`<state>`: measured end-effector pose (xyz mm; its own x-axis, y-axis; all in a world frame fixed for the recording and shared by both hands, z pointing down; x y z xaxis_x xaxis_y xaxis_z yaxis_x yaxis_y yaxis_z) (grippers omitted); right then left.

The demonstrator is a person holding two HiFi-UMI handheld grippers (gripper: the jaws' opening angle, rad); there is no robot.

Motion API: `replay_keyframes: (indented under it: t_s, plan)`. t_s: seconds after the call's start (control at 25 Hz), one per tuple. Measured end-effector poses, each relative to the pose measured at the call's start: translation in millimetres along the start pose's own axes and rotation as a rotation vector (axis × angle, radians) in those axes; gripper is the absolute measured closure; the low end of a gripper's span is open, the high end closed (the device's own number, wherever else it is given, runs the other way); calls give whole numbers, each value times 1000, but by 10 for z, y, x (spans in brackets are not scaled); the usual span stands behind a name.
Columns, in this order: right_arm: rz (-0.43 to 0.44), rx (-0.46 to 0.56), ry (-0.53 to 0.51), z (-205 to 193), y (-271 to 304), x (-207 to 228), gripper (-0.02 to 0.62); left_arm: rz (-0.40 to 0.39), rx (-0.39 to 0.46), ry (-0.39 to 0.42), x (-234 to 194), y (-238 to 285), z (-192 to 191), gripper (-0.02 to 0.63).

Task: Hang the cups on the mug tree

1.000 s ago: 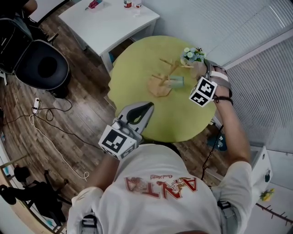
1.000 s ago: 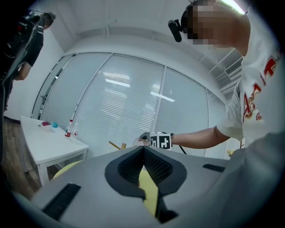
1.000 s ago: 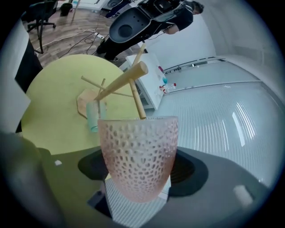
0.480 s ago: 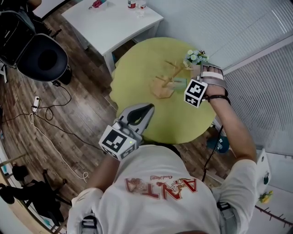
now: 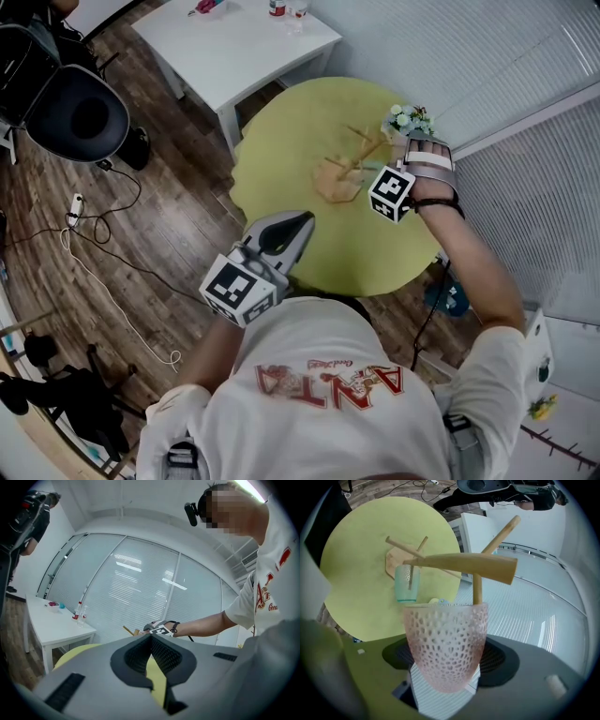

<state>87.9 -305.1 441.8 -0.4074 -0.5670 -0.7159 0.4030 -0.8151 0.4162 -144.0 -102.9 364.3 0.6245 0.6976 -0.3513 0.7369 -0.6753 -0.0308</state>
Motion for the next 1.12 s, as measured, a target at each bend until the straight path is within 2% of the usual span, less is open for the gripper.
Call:
replay_keyframes:
  t_s: [0.8, 1.12]
  plan:
    - [7, 32, -4, 206, -40, -5, 236, -10, 4, -4, -30, -10, 40, 597]
    - [14, 69, 35, 112, -94, -30, 179, -26, -2, -5, 17, 39, -5, 597]
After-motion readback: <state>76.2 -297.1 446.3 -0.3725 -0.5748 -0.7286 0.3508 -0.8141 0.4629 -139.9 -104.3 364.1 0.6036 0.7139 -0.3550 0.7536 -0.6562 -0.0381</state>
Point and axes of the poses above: the fingertips, and each gripper's own axes: y forward along the fingers, x to its right, z out of its top, the point moved 4 cm from there along -y, backward along the fingers, and after that the axes turned 4 degrees about -z, right-handed, at the moved point
